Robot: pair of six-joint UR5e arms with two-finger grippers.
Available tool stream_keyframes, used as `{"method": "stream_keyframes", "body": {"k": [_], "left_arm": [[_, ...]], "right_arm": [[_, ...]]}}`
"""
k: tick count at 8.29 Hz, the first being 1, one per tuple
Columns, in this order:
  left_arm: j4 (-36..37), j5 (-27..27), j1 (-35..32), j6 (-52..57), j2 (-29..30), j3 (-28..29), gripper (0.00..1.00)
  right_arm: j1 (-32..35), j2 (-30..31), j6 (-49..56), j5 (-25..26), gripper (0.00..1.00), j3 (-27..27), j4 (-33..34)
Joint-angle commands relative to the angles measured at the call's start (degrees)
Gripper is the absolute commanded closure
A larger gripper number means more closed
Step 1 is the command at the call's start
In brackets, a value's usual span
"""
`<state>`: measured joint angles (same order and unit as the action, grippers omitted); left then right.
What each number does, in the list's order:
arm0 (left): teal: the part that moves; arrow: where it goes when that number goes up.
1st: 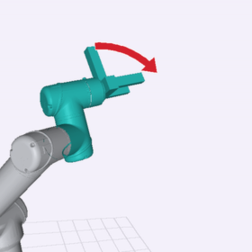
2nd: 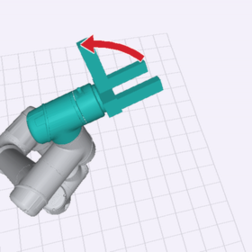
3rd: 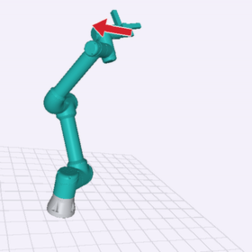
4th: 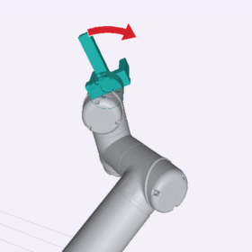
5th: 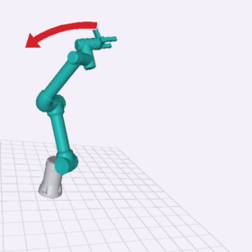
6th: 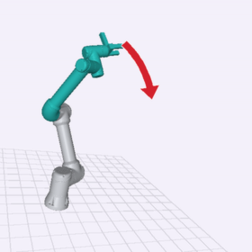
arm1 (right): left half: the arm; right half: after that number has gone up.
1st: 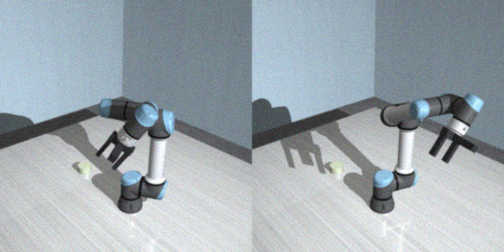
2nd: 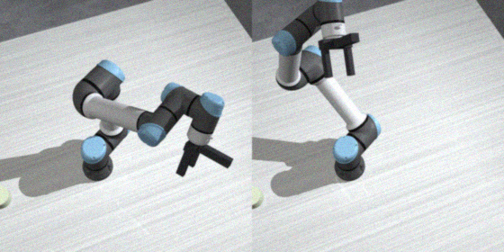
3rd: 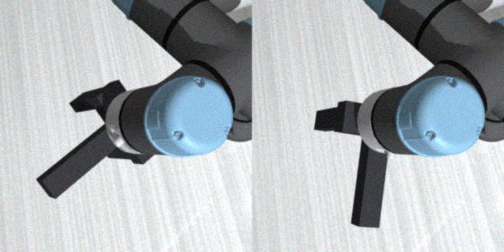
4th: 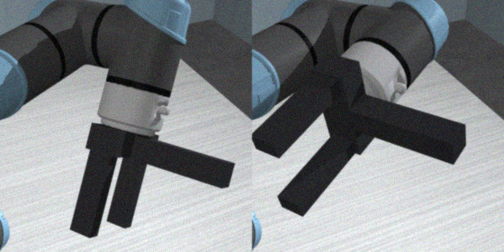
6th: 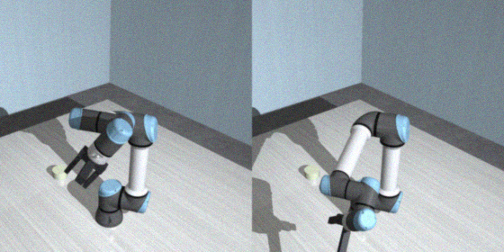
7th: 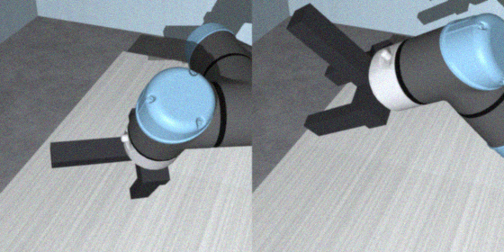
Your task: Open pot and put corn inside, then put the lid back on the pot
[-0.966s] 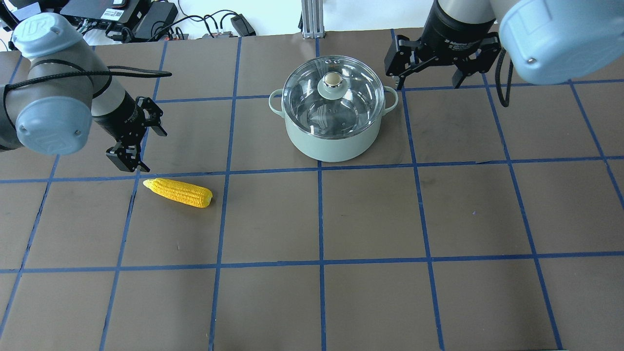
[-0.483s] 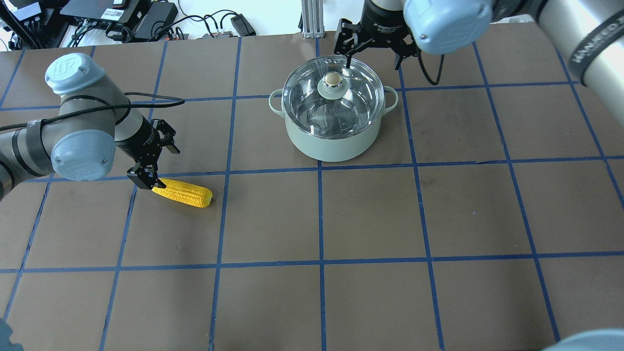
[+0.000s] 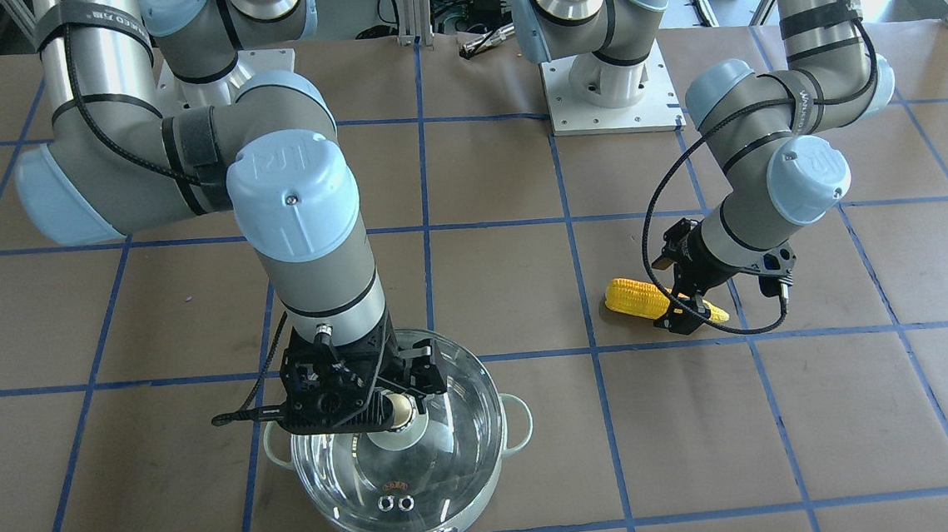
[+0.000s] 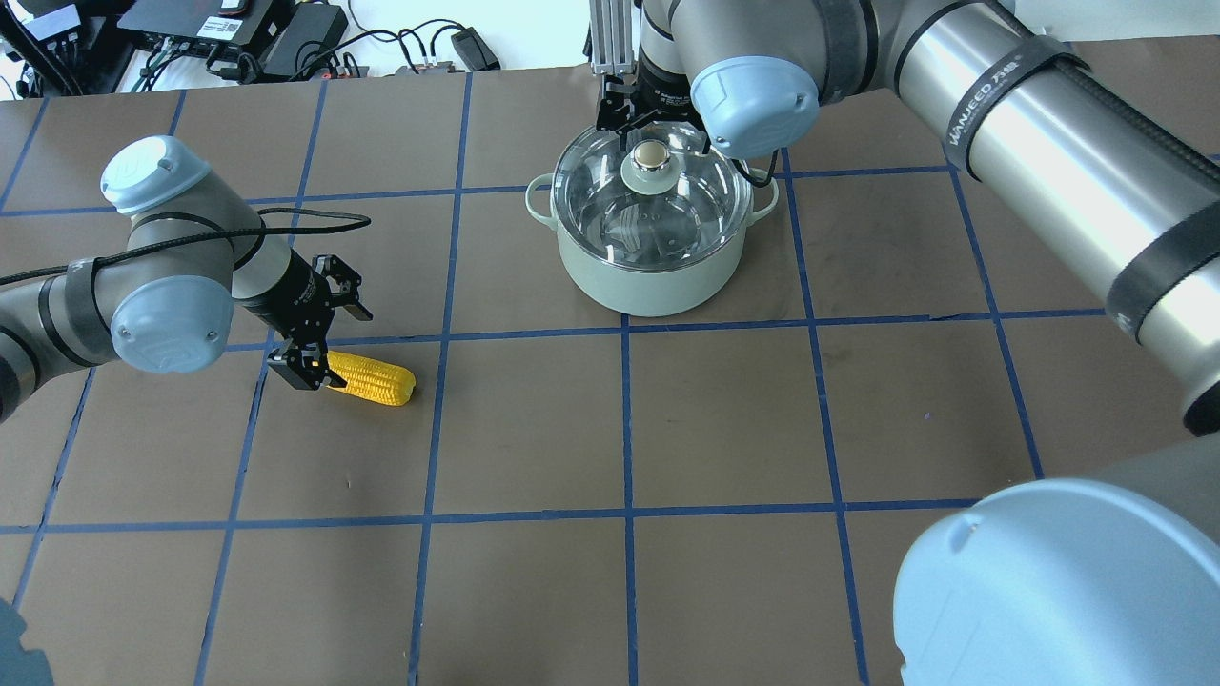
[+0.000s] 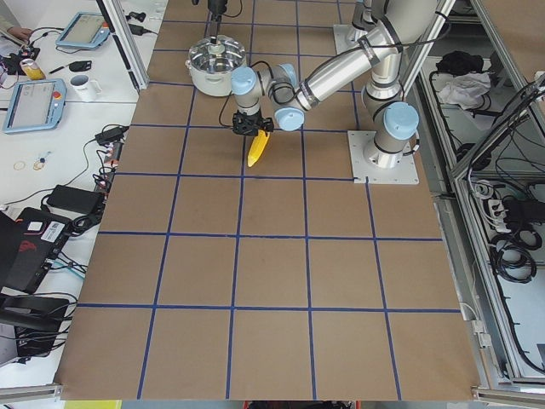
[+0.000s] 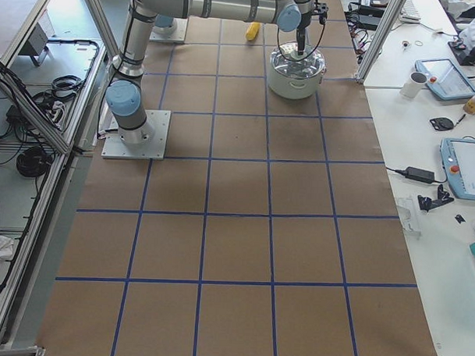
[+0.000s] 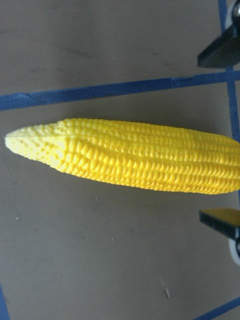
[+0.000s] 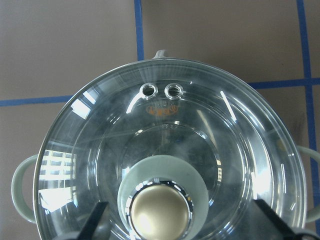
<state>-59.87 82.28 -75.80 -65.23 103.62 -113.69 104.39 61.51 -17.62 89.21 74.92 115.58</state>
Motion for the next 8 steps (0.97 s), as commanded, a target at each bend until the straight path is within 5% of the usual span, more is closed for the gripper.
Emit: {"method": "stream_keyframes", "body": {"k": [1, 3, 8], "left_arm": [[2.64, -0.01, 0.04, -0.25, 1.49, -0.92, 0.00], [2.92, -0.01, 0.04, -0.77, 2.20, -1.27, 0.00], [2.92, 0.34, 0.13, -0.69, 3.52, -1.45, 0.00]], "right_arm": [[0.11, -1.57, 0.31, 0.00, 0.03, 0.05, 2.63], [0.11, -1.83, 1.10, 0.00, 0.15, 0.14, 3.16], [0.99, -2.45, 0.66, -0.18, 0.19, 0.14, 4.04]]}}
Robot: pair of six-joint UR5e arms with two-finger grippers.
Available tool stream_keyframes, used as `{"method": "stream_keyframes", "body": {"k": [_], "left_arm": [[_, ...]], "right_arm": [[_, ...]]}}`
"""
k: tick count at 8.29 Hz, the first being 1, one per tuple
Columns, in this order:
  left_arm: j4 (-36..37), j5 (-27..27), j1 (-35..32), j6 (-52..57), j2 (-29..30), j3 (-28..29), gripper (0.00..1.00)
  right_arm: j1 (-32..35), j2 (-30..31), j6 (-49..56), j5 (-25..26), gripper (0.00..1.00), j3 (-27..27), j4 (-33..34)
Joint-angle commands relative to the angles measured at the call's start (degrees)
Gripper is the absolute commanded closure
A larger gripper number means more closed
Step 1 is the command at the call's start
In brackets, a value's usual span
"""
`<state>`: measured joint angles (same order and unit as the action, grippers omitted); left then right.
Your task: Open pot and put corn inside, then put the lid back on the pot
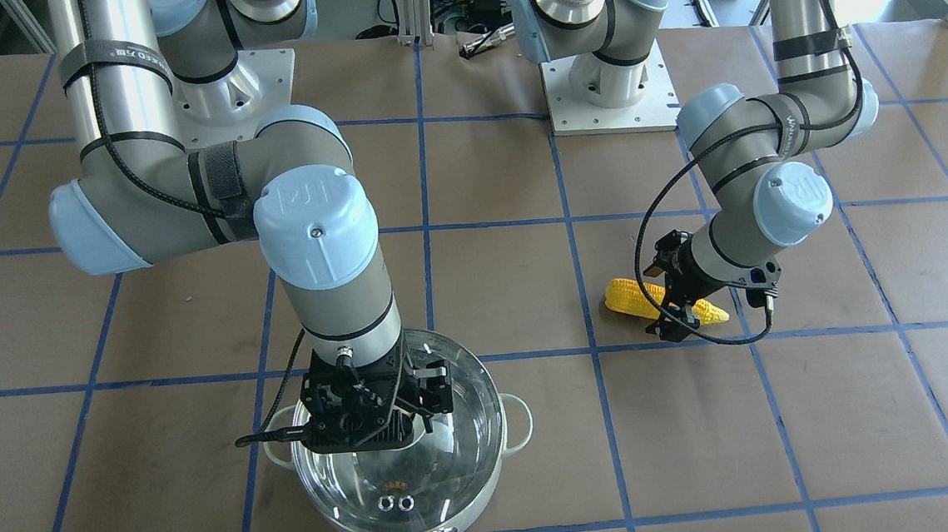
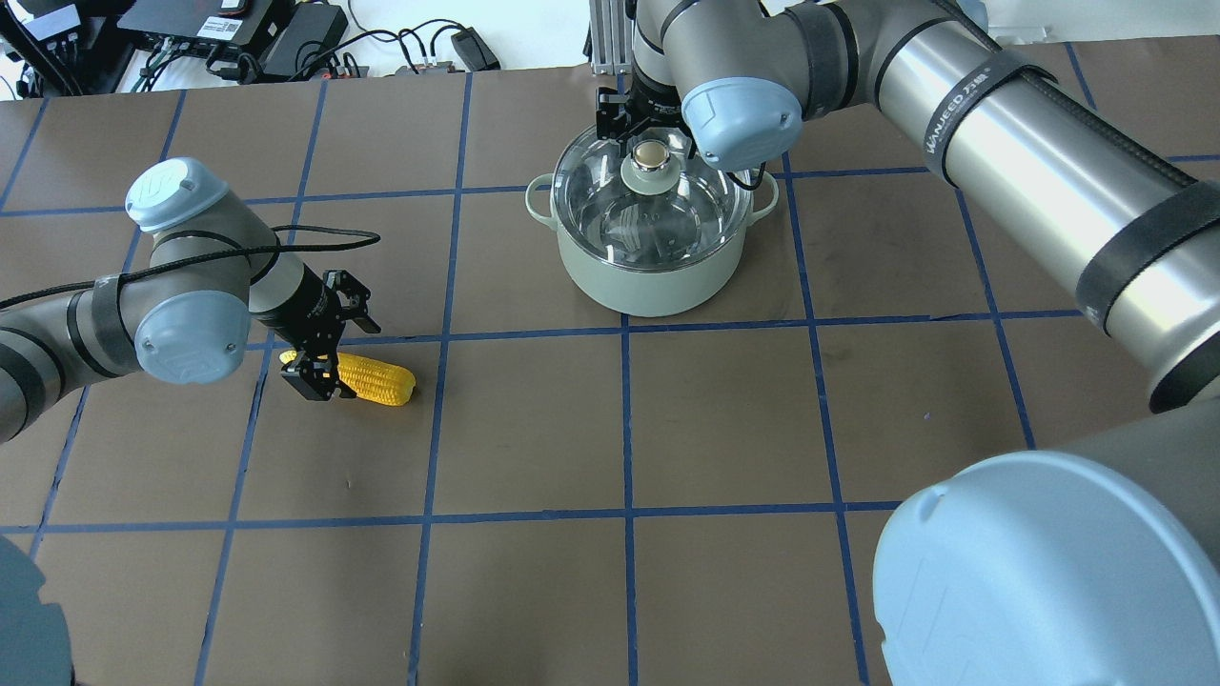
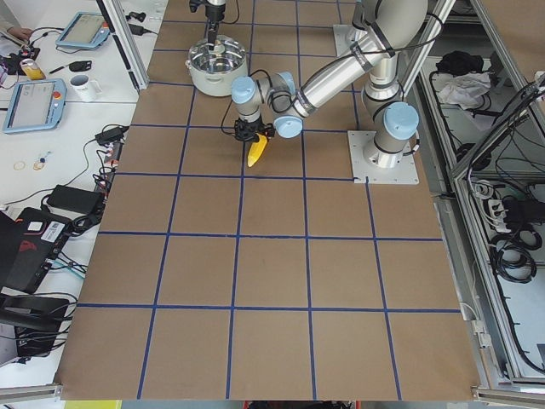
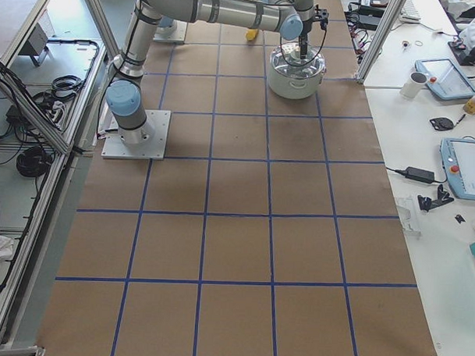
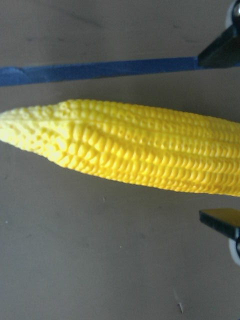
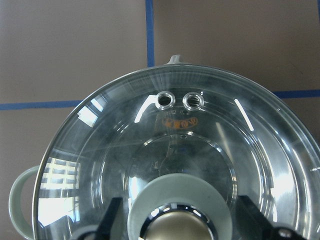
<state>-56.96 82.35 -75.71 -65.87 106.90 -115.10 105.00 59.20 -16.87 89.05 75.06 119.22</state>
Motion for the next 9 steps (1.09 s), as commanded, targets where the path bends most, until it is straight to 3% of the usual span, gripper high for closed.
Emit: {"method": "stream_keyframes", "body": {"k": [1, 2, 5, 6, 7, 9], "left_arm": [[-0.08, 1.48, -0.05, -0.04, 0.24, -0.12, 0.00], [0.09, 1.50, -0.05, -0.22, 0.59, -0.12, 0.00], [0.09, 1.59, 0.04, -0.22, 1.03, -0.03, 0.03], [0.09, 1.67, -0.05, -0.13, 1.03, -0.03, 0.13], [0.09, 2.02, -0.05, -0.13, 1.12, -0.03, 0.30], [0.09, 3.96, -0.05, -0.13, 1.04, -0.03, 0.56]], "right_arm": [[0.38, -0.13, 0.08, -0.01, 0.21, 0.00, 0.40], [0.38, -0.13, 0.69, 0.07, 0.34, 0.00, 0.40], [0.38, -0.13, 0.61, 0.16, 0.51, 0.18, 0.14], [0.38, -0.05, 0.61, 0.34, 0.59, 0.09, 0.05], [0.38, 0.22, 0.61, 0.60, 0.65, 0.09, 0.05], [0.21, 2.40, 0.87, 0.86, 0.66, -0.70, -0.04]]}}
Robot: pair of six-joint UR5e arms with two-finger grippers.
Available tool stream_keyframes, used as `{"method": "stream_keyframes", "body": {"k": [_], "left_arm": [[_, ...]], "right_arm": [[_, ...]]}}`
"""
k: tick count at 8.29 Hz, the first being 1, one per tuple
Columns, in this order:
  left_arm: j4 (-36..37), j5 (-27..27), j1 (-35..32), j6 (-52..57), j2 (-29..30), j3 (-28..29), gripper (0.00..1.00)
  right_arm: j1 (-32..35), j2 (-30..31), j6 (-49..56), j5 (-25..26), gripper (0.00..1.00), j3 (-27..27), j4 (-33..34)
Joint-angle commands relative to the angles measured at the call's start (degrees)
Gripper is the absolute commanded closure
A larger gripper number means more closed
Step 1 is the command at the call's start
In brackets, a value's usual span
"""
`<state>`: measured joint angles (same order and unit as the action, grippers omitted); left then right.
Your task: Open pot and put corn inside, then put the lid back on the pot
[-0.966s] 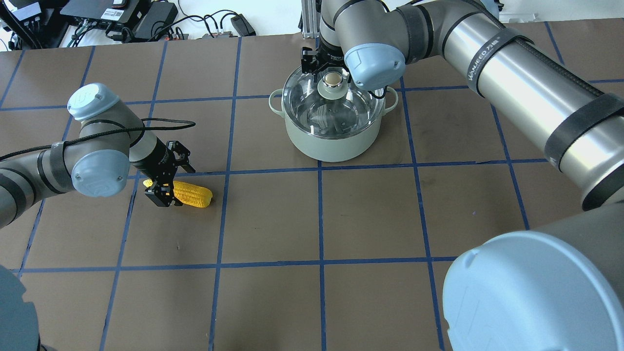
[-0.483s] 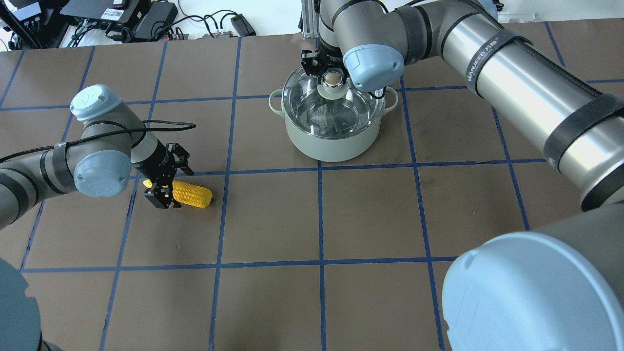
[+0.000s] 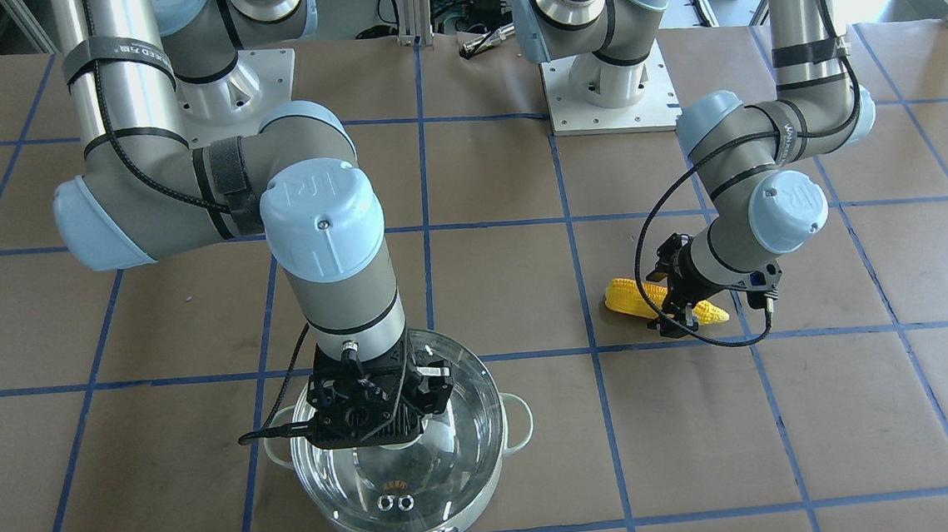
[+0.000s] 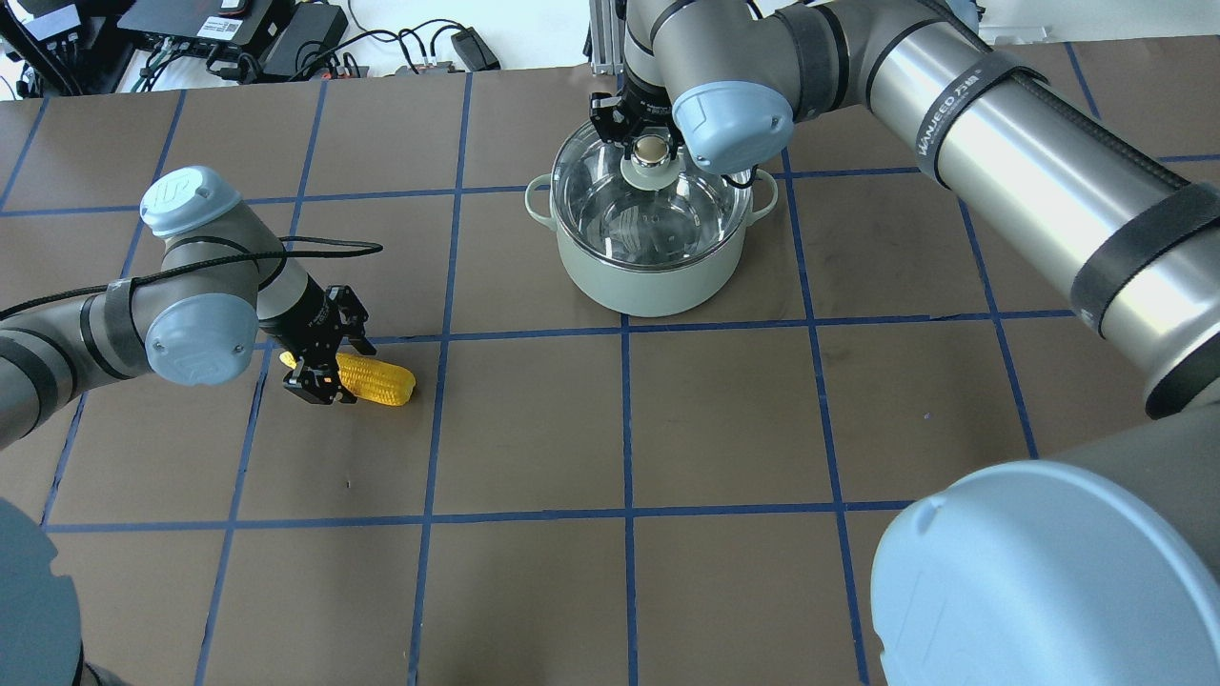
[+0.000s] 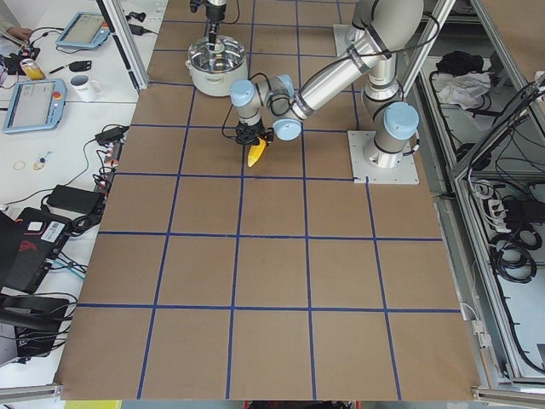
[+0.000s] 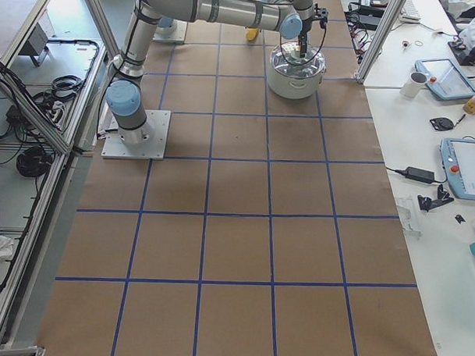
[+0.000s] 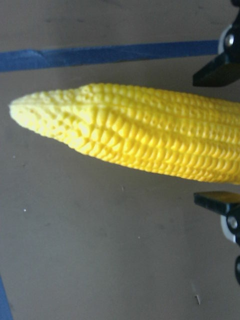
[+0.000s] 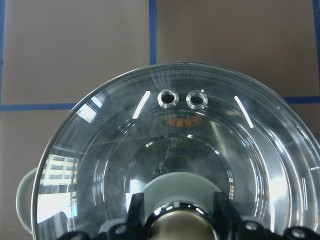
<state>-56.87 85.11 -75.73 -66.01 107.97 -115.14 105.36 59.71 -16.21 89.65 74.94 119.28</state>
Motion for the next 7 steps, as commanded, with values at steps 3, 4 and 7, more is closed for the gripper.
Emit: {"method": "stream_keyframes", "body": {"k": [3, 4, 7], "left_arm": [[-0.09, 1.37, -0.03, -0.17, -1.26, 0.52, 1.00], [-1.13, 1.98, -0.12, -1.48, -1.88, 0.70, 1.00], [-11.78, 6.47, -0.12, -2.54, -4.60, 12.69, 1.00]], "right_arm": [[-1.12, 11.53, 2.66, 0.18, 0.70, 0.38, -8.25], [-2.95, 15.40, 2.85, 0.09, 0.70, 0.99, -13.24], [-11.56, 28.84, 11.53, -1.41, 0.71, 8.17, -26.43]]}}
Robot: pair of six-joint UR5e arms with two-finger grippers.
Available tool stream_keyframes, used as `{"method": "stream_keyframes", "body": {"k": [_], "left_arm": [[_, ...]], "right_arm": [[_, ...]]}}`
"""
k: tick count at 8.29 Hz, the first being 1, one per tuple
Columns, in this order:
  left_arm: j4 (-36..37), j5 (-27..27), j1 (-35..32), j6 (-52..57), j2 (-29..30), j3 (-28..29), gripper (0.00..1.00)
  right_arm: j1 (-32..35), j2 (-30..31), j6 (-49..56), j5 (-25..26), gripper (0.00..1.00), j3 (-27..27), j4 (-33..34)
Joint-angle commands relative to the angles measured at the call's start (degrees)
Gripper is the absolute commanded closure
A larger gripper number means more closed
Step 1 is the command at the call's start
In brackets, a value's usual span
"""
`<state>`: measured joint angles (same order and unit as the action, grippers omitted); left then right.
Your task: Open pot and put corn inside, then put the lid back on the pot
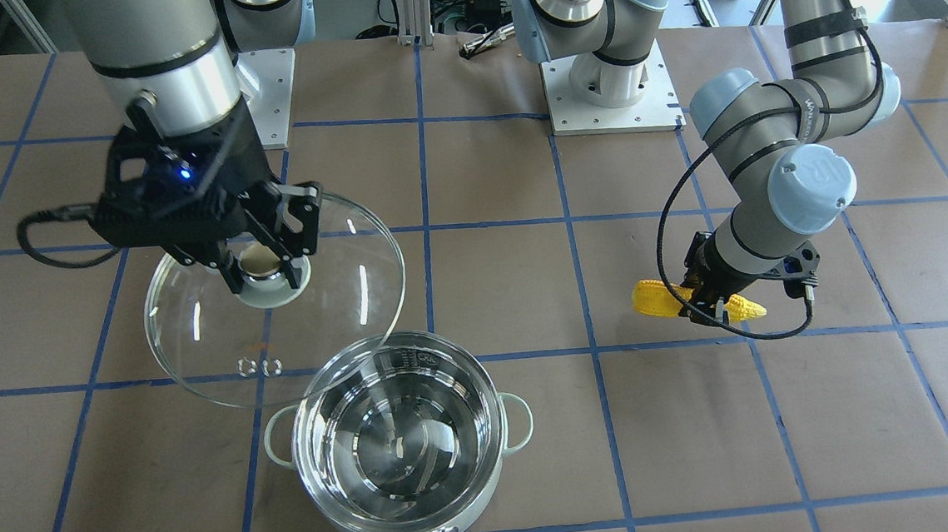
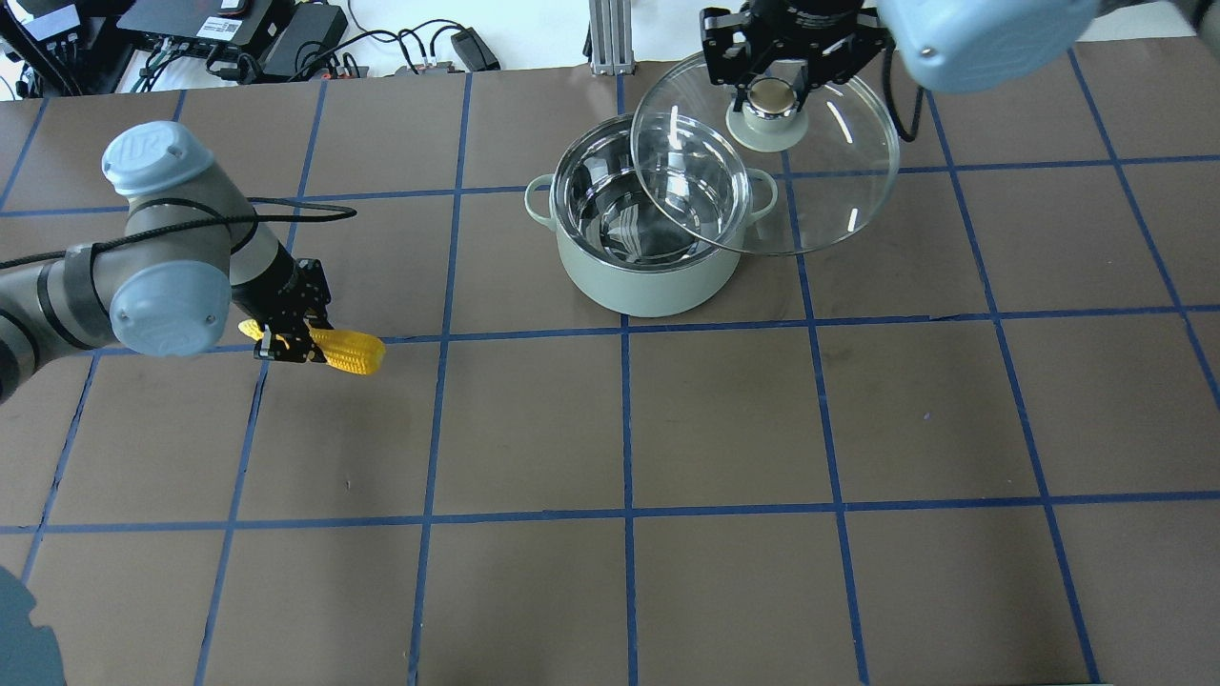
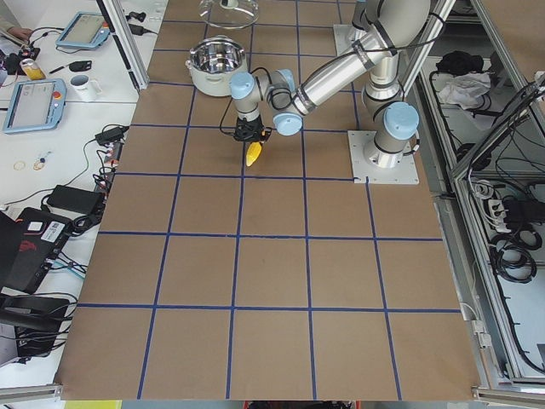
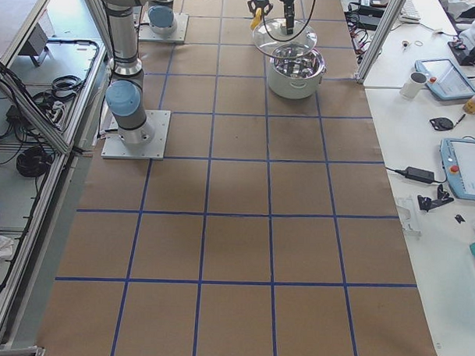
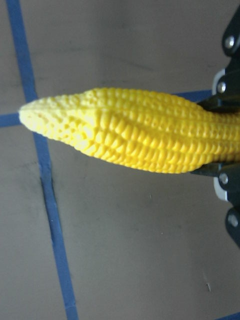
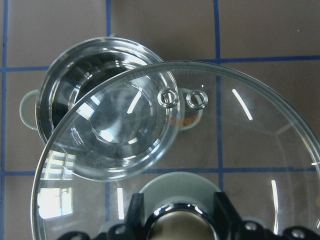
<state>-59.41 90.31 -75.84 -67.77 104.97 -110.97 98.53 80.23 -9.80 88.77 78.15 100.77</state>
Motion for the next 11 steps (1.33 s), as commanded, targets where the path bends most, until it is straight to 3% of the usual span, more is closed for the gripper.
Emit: {"method": "stream_keyframes", "body": {"k": [1, 3, 6, 9, 11], "left_arm": [[-14.45, 0.84, -0.19, -3.57, -1.08, 14.76, 1.00], [-19.15, -3.88, -3.77, -9.11, -0.82, 21.56, 1.00], [-18.81, -6.01, -12.92, -21.58, 0.67, 29.46, 1.00], [-18.38, -8.13, -19.77, -34.76, 9.96, 42.90, 1.00], [-16.37, -8.04, -23.37, -41.44, 14.90, 48.46, 1.00]], "right_arm": [[-5.44, 11.49, 4.88, -0.61, 0.74, 8.21, -11.79], [-5.89, 12.67, 5.32, -0.61, 0.73, 9.83, -11.21], [-6.24, 12.58, 7.52, -0.70, 0.73, 9.83, -11.12], [-6.33, 12.58, 8.30, -0.70, 0.73, 9.83, -11.12], [-6.33, 12.58, 8.22, -0.79, 0.73, 9.83, -11.12]]}}
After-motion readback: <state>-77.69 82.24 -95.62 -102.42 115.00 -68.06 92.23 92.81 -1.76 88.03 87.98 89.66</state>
